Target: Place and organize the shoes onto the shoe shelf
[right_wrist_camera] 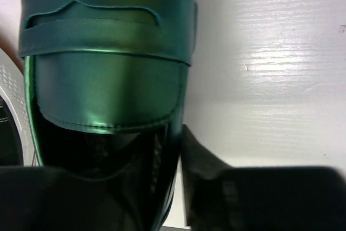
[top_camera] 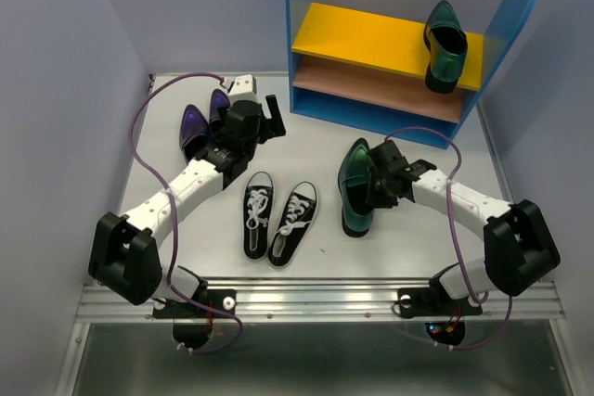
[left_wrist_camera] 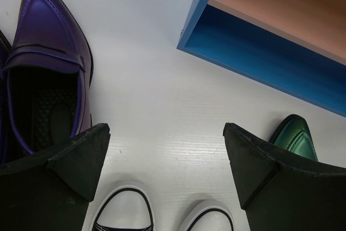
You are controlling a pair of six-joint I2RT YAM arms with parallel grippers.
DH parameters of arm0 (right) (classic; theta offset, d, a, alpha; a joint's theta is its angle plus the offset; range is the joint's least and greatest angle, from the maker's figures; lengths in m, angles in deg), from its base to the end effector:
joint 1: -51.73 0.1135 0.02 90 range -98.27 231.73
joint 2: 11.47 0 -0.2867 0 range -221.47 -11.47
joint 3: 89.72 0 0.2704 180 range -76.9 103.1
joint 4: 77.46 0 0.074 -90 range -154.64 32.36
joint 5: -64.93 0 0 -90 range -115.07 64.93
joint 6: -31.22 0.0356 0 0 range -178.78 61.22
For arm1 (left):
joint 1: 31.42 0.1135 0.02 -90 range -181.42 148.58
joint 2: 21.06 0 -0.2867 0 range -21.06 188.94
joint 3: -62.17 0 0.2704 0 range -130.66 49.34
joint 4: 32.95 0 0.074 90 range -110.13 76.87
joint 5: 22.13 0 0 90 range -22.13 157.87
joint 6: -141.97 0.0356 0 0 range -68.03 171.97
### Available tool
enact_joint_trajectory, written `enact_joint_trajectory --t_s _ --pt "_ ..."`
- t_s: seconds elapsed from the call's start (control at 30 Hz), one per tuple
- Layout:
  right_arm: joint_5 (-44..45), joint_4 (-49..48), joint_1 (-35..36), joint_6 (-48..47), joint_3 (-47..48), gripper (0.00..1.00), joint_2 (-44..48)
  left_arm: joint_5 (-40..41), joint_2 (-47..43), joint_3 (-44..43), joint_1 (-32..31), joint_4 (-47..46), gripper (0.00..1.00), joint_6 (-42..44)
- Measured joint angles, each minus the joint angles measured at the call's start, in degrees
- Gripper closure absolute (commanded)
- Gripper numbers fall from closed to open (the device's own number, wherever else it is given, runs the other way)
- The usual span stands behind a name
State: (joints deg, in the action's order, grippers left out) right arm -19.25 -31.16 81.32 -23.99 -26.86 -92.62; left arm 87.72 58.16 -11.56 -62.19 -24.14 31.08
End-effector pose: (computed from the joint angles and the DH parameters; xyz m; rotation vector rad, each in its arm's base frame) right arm 0.2449 0.1349 0.2131 0.1537 2.7014 0.2086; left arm 0.2981 -0.1634 0.3427 -0.0889 1.8151 -0.3261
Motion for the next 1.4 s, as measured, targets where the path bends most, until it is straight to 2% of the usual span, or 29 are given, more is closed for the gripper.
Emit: enact_joint_trajectory --t_s 0.03,0.07,0.23,0.37,0.7,0.9,1.4 --pt "0.2 0.0 0.2 0.0 0.0 0.94 0.0 0.0 0.0 0.0 0.0 0.0 0.02 0.0" --pt "0.5 0.0 0.2 0.2 0.0 0.99 0.1 0.0 0.0 0.0 0.0 0.0 0.02 0.0" --pt "2.5 2.6 0.7 -0.2 1.1 0.99 0.3 -0.1 0.0 0.0 0.0 0.0 0.02 0.0" --pt "4.0 8.2 1.2 -1.0 5.8 0.99 0.9 -0.1 0.0 0.0 0.0 0.0 0.02 0.0" --pt "7.4 18.5 1.2 -5.5 31.3 0.99 1.9 -0.1 0.0 0.0 0.0 0.0 0.02 0.0" --pt "7.4 23.2 1.2 -8.2 42.6 0.99 1.4 0.1 0.0 0.0 0.0 0.0 0.02 0.0" --pt "11.4 34.1 1.2 -12.4 74.2 0.99 -11.4 0.1 0.0 0.0 0.0 0.0 0.02 0.0"
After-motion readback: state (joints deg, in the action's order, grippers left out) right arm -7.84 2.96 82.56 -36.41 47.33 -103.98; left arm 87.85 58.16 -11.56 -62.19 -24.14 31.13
